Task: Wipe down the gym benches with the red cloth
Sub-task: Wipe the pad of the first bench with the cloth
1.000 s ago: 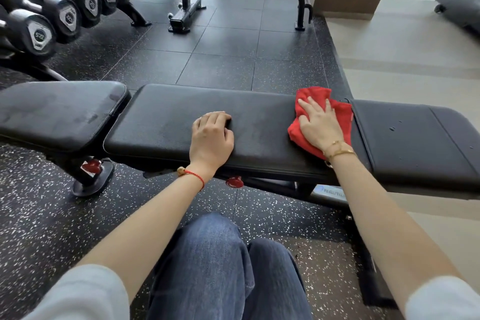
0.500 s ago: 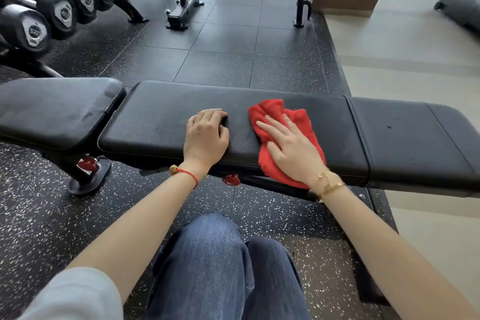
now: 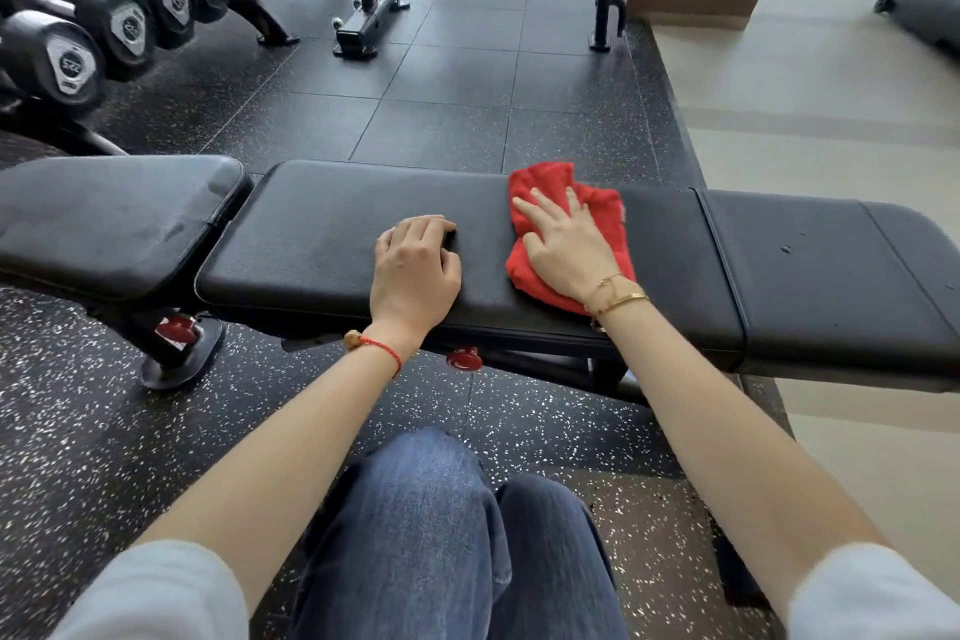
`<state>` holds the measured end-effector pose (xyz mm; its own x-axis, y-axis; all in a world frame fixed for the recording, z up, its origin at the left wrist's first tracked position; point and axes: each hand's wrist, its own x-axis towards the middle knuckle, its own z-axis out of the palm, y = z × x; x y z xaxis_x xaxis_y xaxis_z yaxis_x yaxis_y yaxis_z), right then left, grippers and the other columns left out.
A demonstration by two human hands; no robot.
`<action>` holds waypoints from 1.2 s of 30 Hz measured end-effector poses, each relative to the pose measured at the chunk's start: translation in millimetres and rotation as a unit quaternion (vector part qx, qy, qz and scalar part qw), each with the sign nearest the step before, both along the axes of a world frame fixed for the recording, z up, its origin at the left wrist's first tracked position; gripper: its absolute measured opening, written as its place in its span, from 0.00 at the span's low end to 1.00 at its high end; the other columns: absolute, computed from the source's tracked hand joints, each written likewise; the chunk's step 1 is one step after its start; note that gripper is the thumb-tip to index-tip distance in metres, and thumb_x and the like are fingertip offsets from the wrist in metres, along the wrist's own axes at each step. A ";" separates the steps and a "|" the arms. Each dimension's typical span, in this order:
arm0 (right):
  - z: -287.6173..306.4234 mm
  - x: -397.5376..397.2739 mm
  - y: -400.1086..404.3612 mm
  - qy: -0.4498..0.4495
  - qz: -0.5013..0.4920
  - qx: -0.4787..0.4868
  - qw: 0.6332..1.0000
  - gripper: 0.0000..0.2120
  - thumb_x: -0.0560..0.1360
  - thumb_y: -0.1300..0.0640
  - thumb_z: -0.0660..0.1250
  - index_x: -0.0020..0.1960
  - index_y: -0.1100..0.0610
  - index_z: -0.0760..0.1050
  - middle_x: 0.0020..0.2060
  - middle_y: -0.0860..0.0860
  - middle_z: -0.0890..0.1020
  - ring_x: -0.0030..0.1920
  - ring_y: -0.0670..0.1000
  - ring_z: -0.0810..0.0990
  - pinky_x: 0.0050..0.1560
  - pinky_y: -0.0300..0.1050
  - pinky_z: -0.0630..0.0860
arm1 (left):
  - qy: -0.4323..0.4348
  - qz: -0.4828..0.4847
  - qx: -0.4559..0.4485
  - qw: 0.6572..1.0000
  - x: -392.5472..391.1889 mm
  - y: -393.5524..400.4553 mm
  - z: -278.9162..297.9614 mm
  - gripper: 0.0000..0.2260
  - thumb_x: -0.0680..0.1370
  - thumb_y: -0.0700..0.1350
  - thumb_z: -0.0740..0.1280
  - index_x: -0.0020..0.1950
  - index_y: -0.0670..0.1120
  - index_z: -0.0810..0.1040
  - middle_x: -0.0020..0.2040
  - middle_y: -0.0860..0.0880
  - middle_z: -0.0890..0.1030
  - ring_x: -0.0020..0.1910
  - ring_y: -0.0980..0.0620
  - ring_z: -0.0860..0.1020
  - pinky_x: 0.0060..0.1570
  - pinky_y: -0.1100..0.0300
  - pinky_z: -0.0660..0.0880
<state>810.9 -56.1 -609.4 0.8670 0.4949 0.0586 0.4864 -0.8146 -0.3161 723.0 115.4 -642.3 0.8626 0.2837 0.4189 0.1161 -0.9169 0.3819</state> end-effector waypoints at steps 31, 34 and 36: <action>-10.9 -9.2 -115.2 -0.013 -0.067 0.036 0.997 0.23 0.80 0.56 0.56 0.75 0.46 0.63 0.76 0.46 0.61 0.78 0.58 0.50 0.78 0.53 0.44 | 0.001 -0.010 0.005 1.000 -0.2 5.0 -4.7 0.15 0.76 0.42 0.61 0.62 0.48 0.77 0.63 0.50 0.78 0.65 0.50 0.73 0.69 0.52 0.64; -1.8 20.9 -100.8 0.015 -0.122 0.035 0.992 0.23 0.80 0.55 0.54 0.75 0.46 0.61 0.77 0.46 0.59 0.78 0.59 0.48 0.77 0.56 0.43 | 0.000 -0.009 0.006 1.000 -1.0 2.9 -3.0 0.15 0.76 0.42 0.62 0.62 0.47 0.77 0.63 0.50 0.78 0.65 0.49 0.73 0.69 0.52 0.64; 1.9 36.1 -81.0 0.028 -0.136 0.016 0.990 0.24 0.81 0.54 0.52 0.76 0.46 0.60 0.78 0.47 0.57 0.78 0.61 0.47 0.77 0.58 0.43 | 0.002 -0.005 0.008 1.000 -0.8 1.3 -2.1 0.14 0.76 0.41 0.61 0.61 0.47 0.77 0.63 0.49 0.78 0.65 0.49 0.73 0.69 0.51 0.64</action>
<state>846.9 -137.1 -607.5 0.9705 0.2405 0.0183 0.2305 -0.9025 -0.3639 722.3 116.7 -644.4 0.8672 0.2679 0.4197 0.1081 -0.9241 0.3665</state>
